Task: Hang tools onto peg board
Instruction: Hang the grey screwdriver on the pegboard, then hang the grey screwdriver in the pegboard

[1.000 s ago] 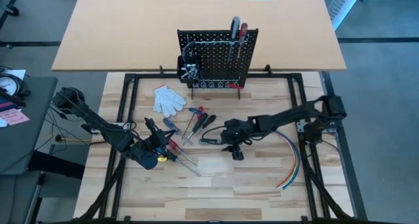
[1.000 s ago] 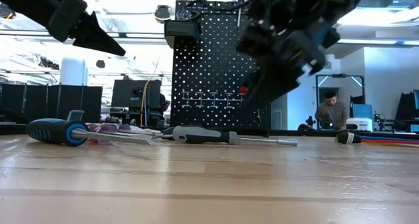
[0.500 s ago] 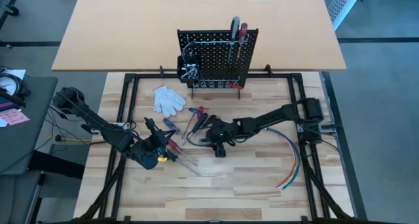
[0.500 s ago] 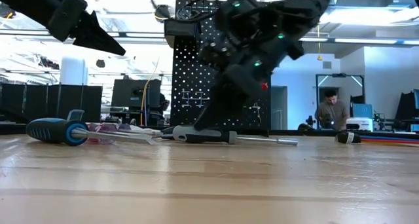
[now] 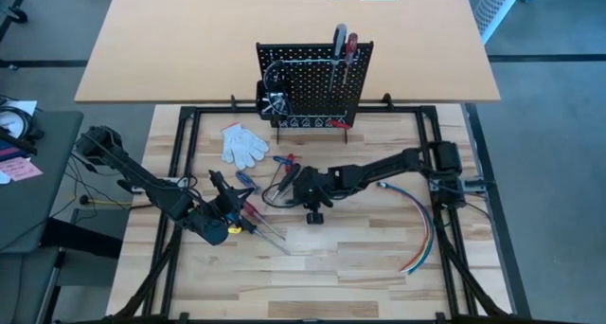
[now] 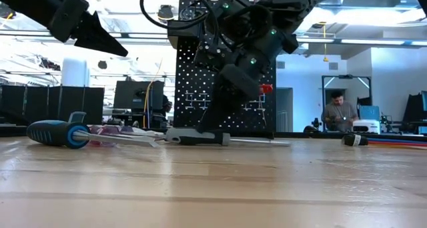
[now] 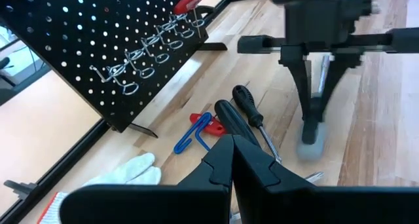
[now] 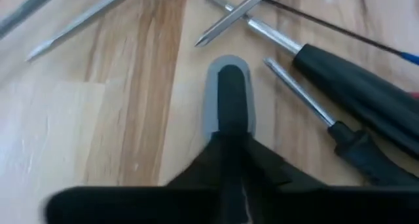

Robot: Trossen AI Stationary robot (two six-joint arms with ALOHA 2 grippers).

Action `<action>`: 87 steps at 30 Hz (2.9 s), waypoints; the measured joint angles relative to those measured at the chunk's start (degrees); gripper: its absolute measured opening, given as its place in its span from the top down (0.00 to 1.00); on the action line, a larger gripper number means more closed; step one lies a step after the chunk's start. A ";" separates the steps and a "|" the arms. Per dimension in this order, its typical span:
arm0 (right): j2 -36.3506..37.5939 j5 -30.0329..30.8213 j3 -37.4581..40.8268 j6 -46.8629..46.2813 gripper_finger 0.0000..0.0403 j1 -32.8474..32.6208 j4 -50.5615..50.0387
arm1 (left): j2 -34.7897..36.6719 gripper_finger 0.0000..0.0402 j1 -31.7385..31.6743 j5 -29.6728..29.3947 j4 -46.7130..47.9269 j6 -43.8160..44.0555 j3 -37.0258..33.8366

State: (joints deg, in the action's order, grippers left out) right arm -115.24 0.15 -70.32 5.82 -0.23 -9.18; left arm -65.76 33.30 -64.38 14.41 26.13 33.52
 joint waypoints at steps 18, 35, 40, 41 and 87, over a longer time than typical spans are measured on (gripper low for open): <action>9.13 -0.25 0.39 -2.44 0.77 -0.02 -8.87 | 0.00 1.00 0.00 -0.02 0.04 0.00 0.02; 1.02 -0.07 0.19 -1.10 0.62 -0.41 -12.88 | 0.00 1.00 0.00 0.00 -0.11 0.00 0.07; 0.92 -0.03 0.19 -1.31 0.78 -0.39 -12.39 | 0.01 1.00 0.00 -0.02 -0.13 0.00 0.07; 0.92 -0.03 0.19 -1.33 0.79 -0.40 -12.32 | 0.00 1.00 0.00 -0.01 -0.11 0.00 0.07; 31.39 19.60 5.82 -4.07 0.79 17.36 49.71 | 0.02 1.00 0.07 0.87 -0.96 -0.39 0.07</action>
State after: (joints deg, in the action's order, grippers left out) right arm -83.85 19.75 -64.50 1.75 17.13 40.53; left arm -65.74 33.36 -63.51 13.46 25.74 33.58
